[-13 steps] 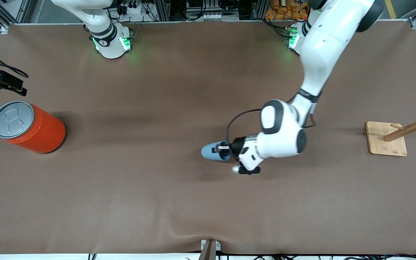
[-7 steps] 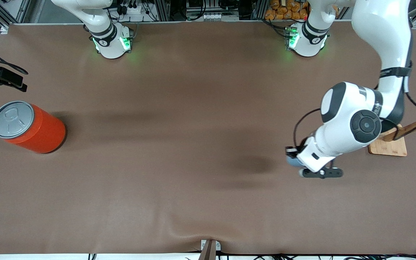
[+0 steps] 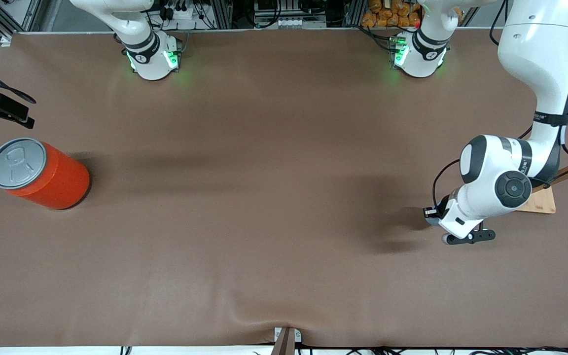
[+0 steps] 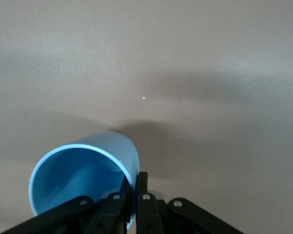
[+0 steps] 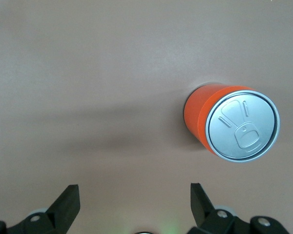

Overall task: Flip cup
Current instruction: 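Lower the cup upright onto the table and open the left gripper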

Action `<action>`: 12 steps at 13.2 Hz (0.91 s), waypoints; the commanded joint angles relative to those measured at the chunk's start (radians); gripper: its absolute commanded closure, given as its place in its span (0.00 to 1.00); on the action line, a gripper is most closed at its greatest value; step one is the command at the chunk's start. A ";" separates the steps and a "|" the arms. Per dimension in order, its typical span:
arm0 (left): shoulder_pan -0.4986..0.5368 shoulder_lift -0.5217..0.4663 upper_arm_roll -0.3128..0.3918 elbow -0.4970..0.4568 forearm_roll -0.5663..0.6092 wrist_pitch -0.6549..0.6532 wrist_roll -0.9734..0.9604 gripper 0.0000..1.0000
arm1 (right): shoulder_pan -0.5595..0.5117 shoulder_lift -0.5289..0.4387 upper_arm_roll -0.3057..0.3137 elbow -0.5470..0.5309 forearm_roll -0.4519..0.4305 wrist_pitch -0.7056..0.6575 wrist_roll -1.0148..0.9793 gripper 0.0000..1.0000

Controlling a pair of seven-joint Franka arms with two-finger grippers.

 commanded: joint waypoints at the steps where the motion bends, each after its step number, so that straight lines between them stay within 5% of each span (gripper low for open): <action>1: 0.014 -0.043 -0.010 -0.035 0.039 0.010 -0.018 0.01 | -0.016 -0.018 0.011 -0.009 0.018 0.002 0.012 0.00; 8: 0.015 -0.289 -0.022 0.130 0.025 -0.237 -0.001 0.00 | -0.014 -0.021 0.014 -0.007 0.017 -0.028 0.043 0.00; 12: 0.012 -0.493 -0.052 0.100 0.019 -0.450 0.022 0.00 | -0.011 -0.021 0.017 -0.007 0.017 -0.029 0.043 0.00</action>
